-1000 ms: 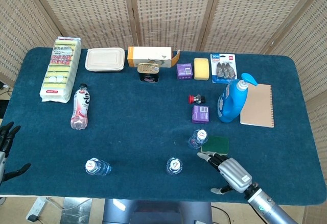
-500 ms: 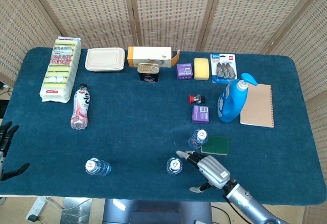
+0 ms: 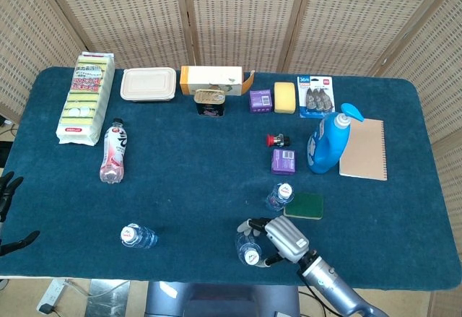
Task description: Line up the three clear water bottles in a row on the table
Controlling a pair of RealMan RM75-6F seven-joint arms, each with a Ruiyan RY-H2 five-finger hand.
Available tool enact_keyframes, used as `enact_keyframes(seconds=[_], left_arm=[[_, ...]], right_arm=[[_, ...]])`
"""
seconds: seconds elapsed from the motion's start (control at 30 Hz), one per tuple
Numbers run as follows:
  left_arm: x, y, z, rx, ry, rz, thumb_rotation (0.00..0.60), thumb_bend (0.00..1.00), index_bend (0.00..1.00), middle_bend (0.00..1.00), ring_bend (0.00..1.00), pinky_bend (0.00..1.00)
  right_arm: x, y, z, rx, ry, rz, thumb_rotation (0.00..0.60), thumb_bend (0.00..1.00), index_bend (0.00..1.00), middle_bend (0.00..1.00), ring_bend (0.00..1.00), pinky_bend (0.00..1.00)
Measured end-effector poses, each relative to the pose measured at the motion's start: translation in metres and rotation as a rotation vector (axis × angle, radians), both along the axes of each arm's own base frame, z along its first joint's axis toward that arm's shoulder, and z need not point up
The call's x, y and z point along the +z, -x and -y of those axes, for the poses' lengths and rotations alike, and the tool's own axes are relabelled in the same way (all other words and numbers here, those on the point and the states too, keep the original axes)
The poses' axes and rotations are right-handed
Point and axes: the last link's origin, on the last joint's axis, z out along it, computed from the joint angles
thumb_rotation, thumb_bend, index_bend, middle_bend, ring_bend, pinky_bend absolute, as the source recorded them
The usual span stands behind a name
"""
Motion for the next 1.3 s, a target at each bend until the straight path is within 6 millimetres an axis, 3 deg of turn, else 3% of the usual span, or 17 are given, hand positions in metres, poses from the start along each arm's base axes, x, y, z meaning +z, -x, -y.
enact_keyframes(seconds=[0.43, 0.8, 1.3], left_arm=[[0.0, 0.0, 0.001, 0.0, 0.006, 0.004, 0.6, 0.04, 0.0, 0.0, 0.0, 0.02], [-0.001, 0.0, -0.001, 0.003, 0.013, 0.005, 0.6, 0.04, 0.0, 0.0, 0.0, 0.02], [0.0, 0.002, -0.004, 0.004, 0.028, 0.016, 0.6, 0.05, 0.0, 0.0, 0.0, 0.02]], right_arm=[[0.002, -0.008, 0.009, -0.006, 0.012, 0.006, 0.6, 0.29, 0.4, 0.49, 0.54, 0.75], [0.01, -0.039, 0.038, -0.015, 0.038, 0.014, 0.6, 0.3, 0.4, 0.49, 0.54, 0.75], [0.0, -0.085, 0.074, -0.051, 0.035, -0.072, 0.6, 0.3, 0.4, 0.49, 0.54, 0.75]])
